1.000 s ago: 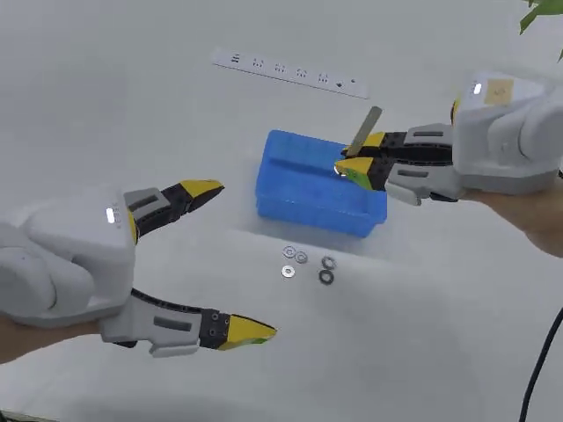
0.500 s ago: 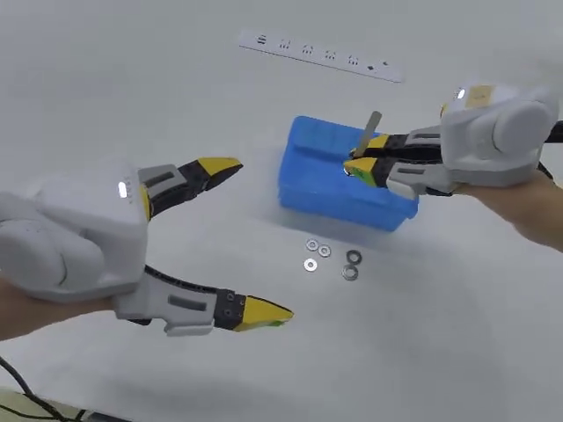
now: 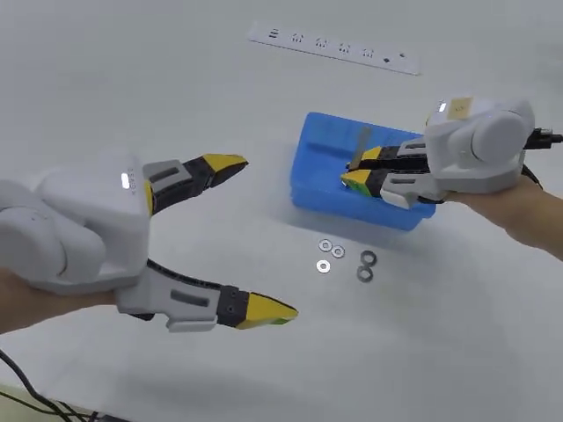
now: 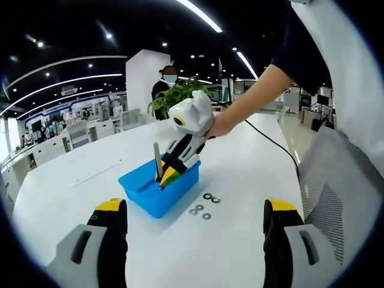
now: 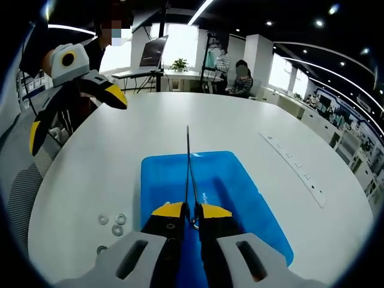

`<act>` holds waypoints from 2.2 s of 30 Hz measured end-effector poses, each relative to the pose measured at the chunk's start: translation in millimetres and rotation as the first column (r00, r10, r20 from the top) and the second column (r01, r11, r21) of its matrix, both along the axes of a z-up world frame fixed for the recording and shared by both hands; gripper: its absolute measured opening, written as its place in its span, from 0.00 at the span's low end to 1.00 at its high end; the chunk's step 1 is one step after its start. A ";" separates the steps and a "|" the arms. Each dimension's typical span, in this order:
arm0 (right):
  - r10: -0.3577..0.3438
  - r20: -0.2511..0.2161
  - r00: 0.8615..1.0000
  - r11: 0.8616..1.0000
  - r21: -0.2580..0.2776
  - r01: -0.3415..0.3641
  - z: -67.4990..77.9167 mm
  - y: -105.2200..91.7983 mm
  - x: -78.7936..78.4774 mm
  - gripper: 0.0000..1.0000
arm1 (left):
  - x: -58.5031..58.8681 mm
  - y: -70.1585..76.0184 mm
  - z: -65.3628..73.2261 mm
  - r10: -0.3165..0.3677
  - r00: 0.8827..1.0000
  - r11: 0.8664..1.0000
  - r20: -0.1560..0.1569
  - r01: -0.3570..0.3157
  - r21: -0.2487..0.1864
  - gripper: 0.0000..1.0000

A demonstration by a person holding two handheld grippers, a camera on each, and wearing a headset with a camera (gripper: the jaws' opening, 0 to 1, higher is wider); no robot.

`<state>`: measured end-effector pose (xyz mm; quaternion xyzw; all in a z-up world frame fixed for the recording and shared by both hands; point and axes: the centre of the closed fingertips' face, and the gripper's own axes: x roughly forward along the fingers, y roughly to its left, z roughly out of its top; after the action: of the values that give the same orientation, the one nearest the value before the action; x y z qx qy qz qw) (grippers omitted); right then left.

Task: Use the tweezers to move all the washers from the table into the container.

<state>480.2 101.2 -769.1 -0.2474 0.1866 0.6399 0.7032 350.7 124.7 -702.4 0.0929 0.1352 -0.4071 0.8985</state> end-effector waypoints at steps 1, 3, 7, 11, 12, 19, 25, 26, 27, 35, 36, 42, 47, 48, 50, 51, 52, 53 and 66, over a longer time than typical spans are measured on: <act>-0.001 0.001 1.000 1.000 0.000 0.001 0.2 -1.6 0.5 0.10 | 0.1 -1.3 2.9 0.000 1.000 1.000 -0.002 0.000 -0.025 1.00; -0.010 -0.006 1.000 1.000 0.009 0.010 2.1 -3.1 1.1 0.10 | 2.5 -0.4 5.2 0.023 1.000 0.999 -0.004 -0.023 -0.043 1.00; -0.014 -0.011 1.000 1.000 0.022 0.014 6.4 -6.0 1.1 0.10 | 3.8 1.2 5.6 0.035 0.999 0.999 -0.006 -0.035 -0.041 1.00; -0.020 -0.008 1.000 0.999 0.041 0.021 14.9 -7.1 2.7 0.10 | 7.4 0.8 9.6 0.022 1.000 0.999 0.003 -0.022 -0.049 1.00; -0.020 -0.007 1.000 0.999 0.045 0.020 17.5 -7.2 2.7 0.10 | 10.8 -0.6 13.3 0.024 1.000 0.998 0.011 -0.023 -0.066 1.00; 0.007 0.021 1.000 0.999 0.037 -0.008 26.8 -8.5 -1.2 0.10 | 41.4 -6.6 23.7 0.027 0.999 0.994 0.027 -0.024 -0.109 0.95; 0.032 0.031 0.999 0.999 0.023 -0.033 28.0 -8.0 -5.8 0.10 | 76.4 -23.7 49.3 -0.017 0.995 0.983 0.096 0.034 -0.179 0.83; 0.035 0.032 0.999 0.999 0.023 -0.036 28.2 -8.1 -6.5 0.10 | 81.8 -25.1 50.5 -0.017 0.995 0.984 0.099 0.034 -0.175 0.79; 0.039 0.030 0.999 0.999 0.021 -0.039 28.1 -7.9 -7.5 0.10 | 85.9 -27.3 51.8 -0.024 0.994 0.984 0.103 0.042 -0.173 0.74; 0.052 0.024 0.998 0.998 0.024 -0.052 29.6 -6.4 -11.4 0.11 | 112.3 -47.7 55.5 -0.081 0.990 0.979 0.117 0.101 -0.177 0.48; 0.052 0.021 0.998 0.998 0.025 -0.053 29.7 -6.3 -11.7 0.11 | 112.7 -50.0 54.7 -0.094 0.990 0.976 0.101 0.112 -0.187 0.46; 0.059 0.023 0.998 0.998 0.018 -0.059 28.1 -5.2 -11.9 0.11 | 112.3 -60.1 48.0 -0.151 0.986 0.973 0.071 0.161 -0.168 0.30; 0.066 0.022 0.998 0.998 0.016 -0.067 27.3 -4.5 -13.4 0.11 | 113.5 -57.3 46.8 -0.161 0.986 0.971 0.053 0.167 -0.170 0.25; 0.069 0.022 0.997 0.997 0.016 -0.070 27.1 -4.4 -14.1 0.11 | 113.8 -56.7 46.7 -0.161 0.986 0.971 0.051 0.168 -0.169 0.25; 0.074 0.023 0.997 0.997 0.015 -0.074 26.9 -4.2 -14.7 0.11 | 114.9 -54.4 45.9 -0.164 0.985 0.972 0.045 0.169 -0.162 0.23; 0.075 0.022 0.997 0.997 0.015 -0.075 26.9 -4.1 -15.0 0.11 | 115.2 -53.7 45.9 -0.164 0.985 0.972 0.044 0.169 -0.160 0.21; 0.075 0.021 0.997 0.997 0.016 -0.076 26.9 -3.9 -15.2 0.11 | 115.8 -52.9 46.0 -0.165 0.985 0.973 0.042 0.169 -0.159 0.20; 0.076 0.022 0.997 0.997 0.016 -0.076 26.9 -3.8 -15.3 0.11 | 116.1 -52.5 46.2 -0.164 0.985 0.973 0.043 0.169 -0.159 0.20; 0.087 0.025 0.996 0.996 0.014 -0.088 29.1 -4.2 -16.3 0.11 | 109.0 -55.7 46.8 -0.222 0.974 0.961 0.040 0.226 -0.159 0.08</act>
<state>463.9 96.9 -740.0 -0.2579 0.1624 0.6684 0.6785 459.7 68.9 -655.7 0.0386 0.0806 -0.5148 0.8526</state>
